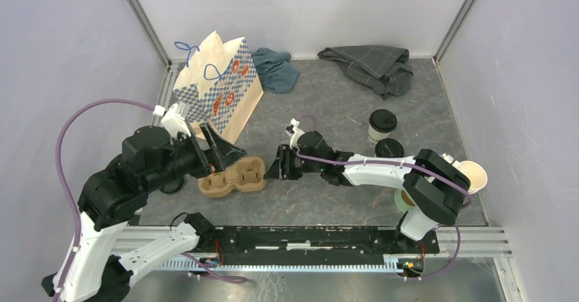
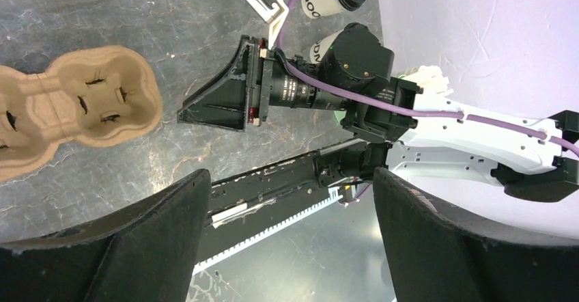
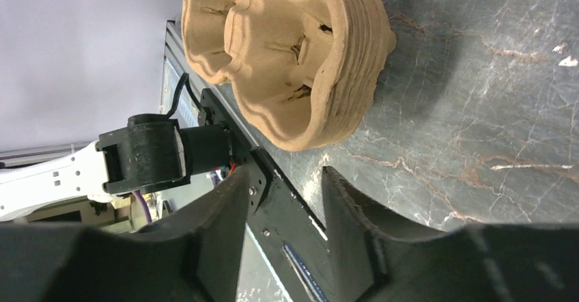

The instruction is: Pack the takeout coffee

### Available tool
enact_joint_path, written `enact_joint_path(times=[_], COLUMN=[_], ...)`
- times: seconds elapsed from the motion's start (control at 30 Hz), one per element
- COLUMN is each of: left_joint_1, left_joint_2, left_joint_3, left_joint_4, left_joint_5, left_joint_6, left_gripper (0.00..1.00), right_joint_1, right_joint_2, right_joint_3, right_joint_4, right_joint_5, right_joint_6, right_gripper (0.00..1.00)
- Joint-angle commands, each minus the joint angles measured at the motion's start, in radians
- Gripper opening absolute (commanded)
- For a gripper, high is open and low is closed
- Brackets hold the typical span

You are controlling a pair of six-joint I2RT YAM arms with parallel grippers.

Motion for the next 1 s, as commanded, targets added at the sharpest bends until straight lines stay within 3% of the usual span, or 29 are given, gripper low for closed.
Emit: enact_joint_path(times=[0.0,0.33,0.43,0.97], left_joint_1=[0.003,0.003,0.003,0.003], left_joint_2=[0.010,0.011,0.008,-0.013], left_joint_3=[0.001,-0.014,-0.019,-0.038], left_joint_4=[0.013,0.025,0.025,0.025], left_joint_5=[-0.005,0.027,0.029,0.033], left_joint_6=[-0.034,-0.037,-0.038,-0.053], left_gripper=[0.94,0.94,0.94,0.94], right_joint_1=[-0.006,-0.016,-0.019,-0.030], right_joint_2=[0.022,0.070,0.080,0.145], right_joint_3=[0.007,0.033,0.042,0.117], right_joint_4=[0.109,0.108,0.114,0.103], right_joint_5=[0.005,-0.006,-0.017,-0.039], right_joint_6=[0.010,-0.006,-0.007,-0.010], right_gripper=[0.45,0.42,0.35,0.34])
